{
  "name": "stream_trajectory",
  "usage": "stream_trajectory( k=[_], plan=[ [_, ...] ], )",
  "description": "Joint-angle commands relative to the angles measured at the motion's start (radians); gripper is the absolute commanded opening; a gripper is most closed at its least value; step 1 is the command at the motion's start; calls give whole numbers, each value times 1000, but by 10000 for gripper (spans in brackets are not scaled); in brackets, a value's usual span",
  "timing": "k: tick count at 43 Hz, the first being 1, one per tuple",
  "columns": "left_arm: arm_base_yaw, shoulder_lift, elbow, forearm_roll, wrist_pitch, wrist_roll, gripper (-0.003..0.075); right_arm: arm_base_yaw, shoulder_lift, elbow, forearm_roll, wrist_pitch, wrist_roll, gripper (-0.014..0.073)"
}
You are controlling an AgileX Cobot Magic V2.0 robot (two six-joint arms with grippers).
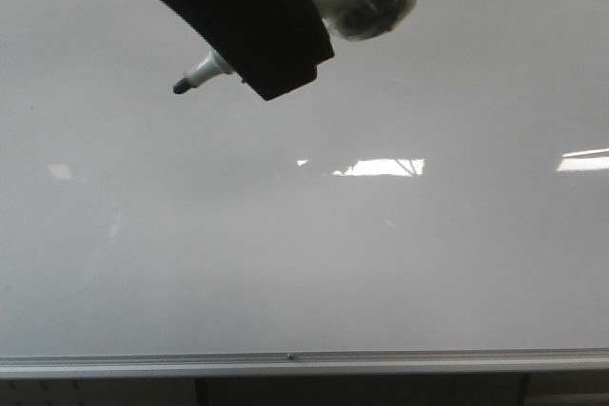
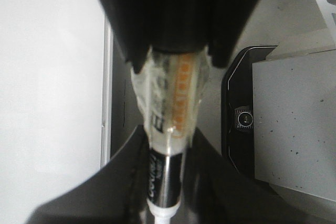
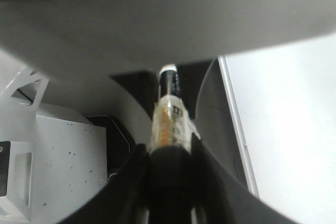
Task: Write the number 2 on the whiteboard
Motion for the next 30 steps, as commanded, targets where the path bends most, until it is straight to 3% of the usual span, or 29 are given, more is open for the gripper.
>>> stream_trajectory(
  k=[1,4,9,12,19,24,30],
  plan=[
    [-6,-27,-34,-20,-44,0,90,-1,-15,-33,29,-19,-10,13],
    [-6,-27,-34,-20,-48,0,179,-1,-15,-33,29,-19,-10,-18],
    [-6,-27,-34,-20,-67,0,416,-1,-15,-33,29,-19,-10,-19],
    [-6,-35,-36,-20,-65,0,503,-2,-15,-33,24,-19,-10,-19],
    [-4,-79,-56,-20,-53,-29,512,-3,-16,-52,-99,-16,54,-18],
    [39,-127,-52,-20,-32,-60,512,-3,-16,-100,-293,19,213,-18],
    [167,-184,-49,-42,-6,-114,512,-8,-16,-150,-530,86,455,-18]
  ],
)
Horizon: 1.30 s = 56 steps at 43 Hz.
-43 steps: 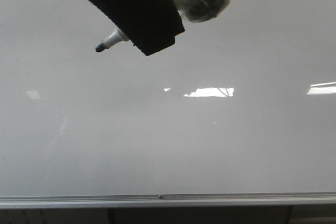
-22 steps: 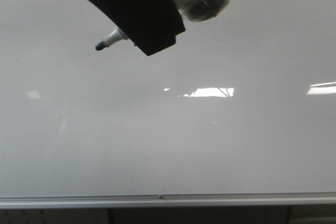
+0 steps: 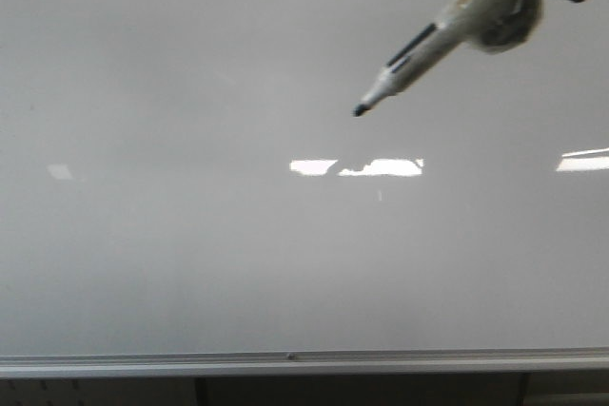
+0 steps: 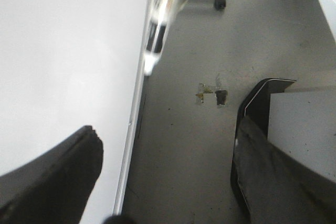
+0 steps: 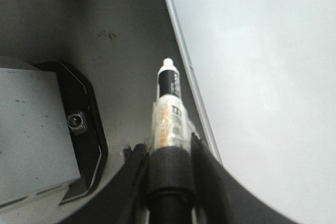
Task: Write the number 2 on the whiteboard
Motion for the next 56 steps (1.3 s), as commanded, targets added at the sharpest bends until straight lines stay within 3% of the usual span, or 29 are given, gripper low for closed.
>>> stream_trajectory(
  k=[1,8,14,20,32,43,56],
  plan=[
    [86,-66,-24,-49,-26,-36,512,-12,-20,-50,-145,6,169,-18],
    [238,-141,28,-128,-29,-56,512,-145,-33,-14,-155,-27,272,-18],
    [314,-188,75,-131,-33,-56,512,-343,-82,61,-10,-160,271,-18],
    [336,-198,92,-131,-37,-56,512,-442,-161,211,146,-360,198,-18],
    [336,-198,92,-131,-80,-56,512,-410,-211,504,489,-902,-25,-18],
    [336,-198,92,-131,-91,-56,512,-320,-180,505,498,-1122,-71,-18],
    [336,-198,92,-131,-93,-56,512,-272,-57,492,491,-1254,-71,-18]
  ],
)
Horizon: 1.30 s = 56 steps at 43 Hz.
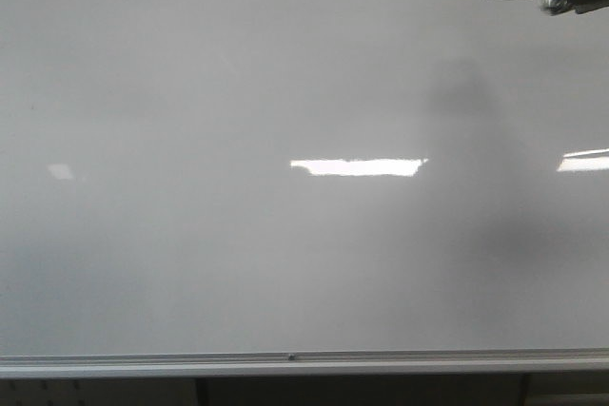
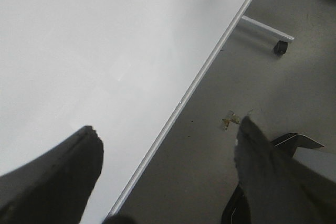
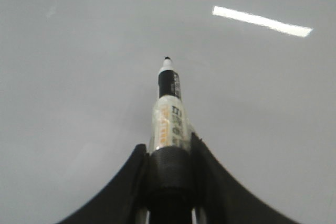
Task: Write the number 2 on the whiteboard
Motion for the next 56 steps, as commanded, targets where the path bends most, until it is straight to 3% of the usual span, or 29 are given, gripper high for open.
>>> stream_trajectory(
  k=[1,33,44,56],
  plan=[
    [5,-23,-25,-32,-57,-14,512,18,21,-45,6,-112,-13,-18],
    [5,-23,-25,-32,-70,-14,512,24,221,-119,-15,-244,-14,-18],
    [5,-23,-25,-32,-71,-14,512,-88,221,-119,-15,-22,-14,-18],
    [5,-23,-25,-32,-72,-14,512,-67,272,-119,-15,75,-14,-18]
  ],
)
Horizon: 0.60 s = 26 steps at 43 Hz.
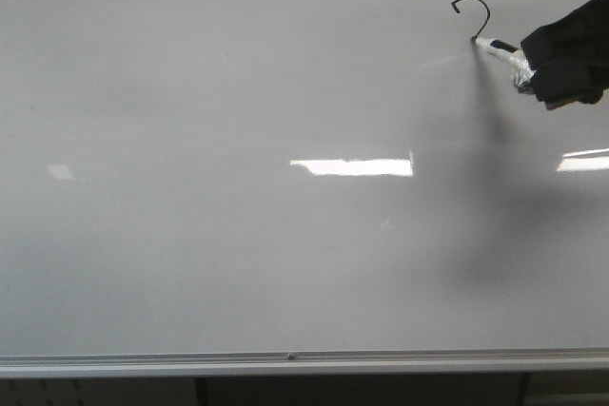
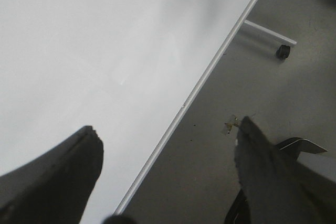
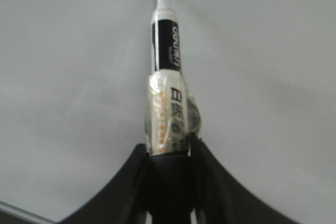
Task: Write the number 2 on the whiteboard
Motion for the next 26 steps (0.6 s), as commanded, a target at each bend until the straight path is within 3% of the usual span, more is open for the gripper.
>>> stream_trajectory(
  k=[1,26],
  plan=[
    [5,-23,-25,-31,-56,-13,512,8,-2,-32,-9,-18,-11,-18],
    [5,-23,-25,-31,-64,-13,512,-93,-19,-34,-9,26,-11,-18]
  ],
)
